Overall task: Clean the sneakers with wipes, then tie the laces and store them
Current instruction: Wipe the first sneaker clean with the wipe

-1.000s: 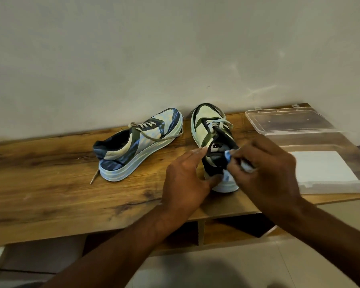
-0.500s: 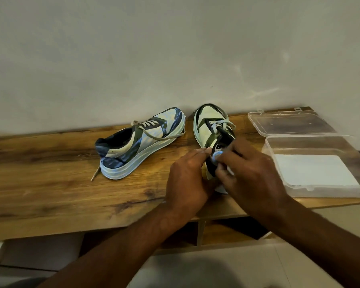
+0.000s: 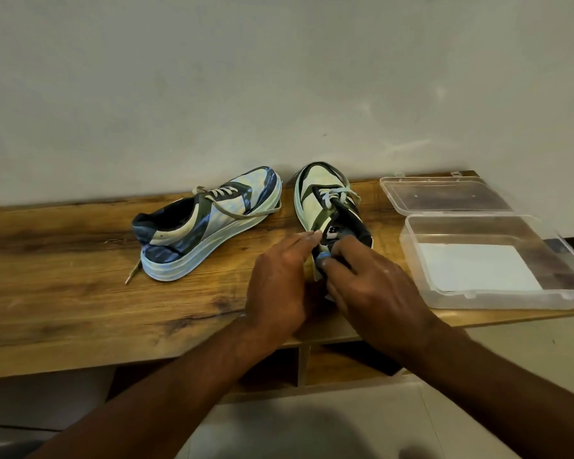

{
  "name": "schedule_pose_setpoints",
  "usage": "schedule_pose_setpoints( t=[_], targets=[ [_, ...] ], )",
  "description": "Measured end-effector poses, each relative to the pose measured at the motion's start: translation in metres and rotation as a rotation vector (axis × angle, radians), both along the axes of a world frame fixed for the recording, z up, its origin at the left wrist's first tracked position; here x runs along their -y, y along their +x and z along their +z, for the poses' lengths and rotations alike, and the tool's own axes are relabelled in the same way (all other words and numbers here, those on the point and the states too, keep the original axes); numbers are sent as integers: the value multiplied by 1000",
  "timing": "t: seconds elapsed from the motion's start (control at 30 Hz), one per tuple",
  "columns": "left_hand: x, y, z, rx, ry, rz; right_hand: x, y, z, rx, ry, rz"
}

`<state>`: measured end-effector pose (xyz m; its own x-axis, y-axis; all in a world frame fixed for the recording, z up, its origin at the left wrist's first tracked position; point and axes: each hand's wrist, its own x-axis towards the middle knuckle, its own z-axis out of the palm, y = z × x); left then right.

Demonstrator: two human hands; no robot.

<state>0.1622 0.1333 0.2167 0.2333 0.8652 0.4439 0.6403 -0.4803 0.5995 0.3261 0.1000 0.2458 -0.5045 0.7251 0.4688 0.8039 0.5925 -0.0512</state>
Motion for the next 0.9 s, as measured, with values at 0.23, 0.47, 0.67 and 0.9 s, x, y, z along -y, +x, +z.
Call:
schedule_pose_setpoints(
  t=[0.23,0.47,0.67,0.9],
  targets=[
    [-2,3,2,32,15,31,5,23,14,-24,61,-120],
    [2,4,4,-18,19,51,10,6,-3,130,62,23],
    [2,3,3,-20,-2,30,6,15,5,53,26,-56],
    [0,3,1,-61,15,92,-3,52,-6,-183,-24,-160]
  ],
)
